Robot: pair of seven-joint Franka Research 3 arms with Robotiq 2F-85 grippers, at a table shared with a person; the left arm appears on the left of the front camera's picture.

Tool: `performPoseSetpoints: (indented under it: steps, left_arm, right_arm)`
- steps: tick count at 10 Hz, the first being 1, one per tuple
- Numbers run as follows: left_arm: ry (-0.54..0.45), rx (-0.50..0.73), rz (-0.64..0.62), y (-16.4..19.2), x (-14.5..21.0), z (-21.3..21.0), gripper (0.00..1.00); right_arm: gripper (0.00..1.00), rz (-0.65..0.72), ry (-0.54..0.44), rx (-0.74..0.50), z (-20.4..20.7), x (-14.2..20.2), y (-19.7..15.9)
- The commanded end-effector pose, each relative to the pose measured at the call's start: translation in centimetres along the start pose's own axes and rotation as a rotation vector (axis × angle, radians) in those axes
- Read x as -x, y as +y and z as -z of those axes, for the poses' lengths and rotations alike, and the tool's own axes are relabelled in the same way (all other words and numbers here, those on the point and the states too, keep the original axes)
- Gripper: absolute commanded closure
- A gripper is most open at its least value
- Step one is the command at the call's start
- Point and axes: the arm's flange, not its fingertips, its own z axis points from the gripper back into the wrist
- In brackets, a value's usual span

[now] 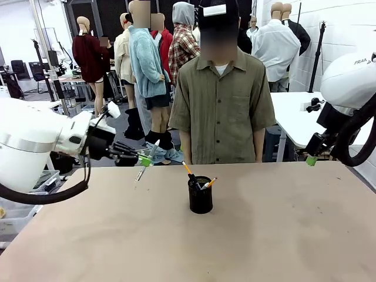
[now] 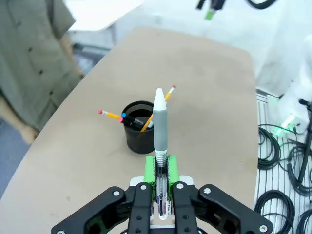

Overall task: Place the pens into the pen holder.
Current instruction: Pick up a writing instrument from the table and place it into the Pen holder.

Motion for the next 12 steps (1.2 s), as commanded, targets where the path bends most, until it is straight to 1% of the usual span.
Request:
performPoseSetpoints:
  steps: [1,2,3,4,5,7,8,9,10,11,12]
  left_arm:
    - [-0.087,0.113,0.028,2.3,2.2,3.4,1.0]
    - [-0.129,0.117,0.019,2.0,1.5,4.5,1.0]
    - [-0.17,0.116,0.042,1.8,1.0,5.3,1.0]
    - [-0.245,0.078,0.054,1.9,0.5,5.8,1.0]
    - [-0.28,0.1,0.08,1.5,0.1,6.9,1.0]
    - [-0.334,0.089,0.076,1.8,-0.3,8.8,1.0]
    - [-0.29,0.089,0.071,2.0,-1.1,9.7,1.0]
    - [-0.042,-0.16,-0.033,1.2,-1.9,9.2,1.0]
    - [-0.286,0.108,0.056,1.5,-1.2,8.7,1.0]
    - [-0.206,0.017,0.044,1.9,-0.9,8.8,1.0]
    - [-0.242,0.025,0.1,2.0,-0.7,10.2,1.0]
  right_arm:
    - [0.0,-0.015,0.013,0.018,0.1,0.1,0.0]
    - [0.0,-0.015,0.013,0.018,0.1,0.1,0.0]
    - [0.0,-0.015,0.013,0.018,0.1,0.1,0.0]
    - [0.0,-0.015,0.013,0.018,0.1,0.1,0.0]
    - [0.0,-0.015,0.013,0.018,0.1,0.1,0.0]
    - [0.0,-0.015,0.013,0.018,0.1,0.1,0.0]
    - [0.0,-0.015,0.013,0.018,0.1,0.1,0.0]
    - [0.0,-0.015,0.013,0.018,0.1,0.1,0.0]
    - [0.0,-0.015,0.013,0.018,0.1,0.1,0.0]
    - [0.0,-0.015,0.013,0.018,0.1,0.1,0.0]
    - [0.0,-0.015,0.013,0.018,0.1,0.1,0.0]
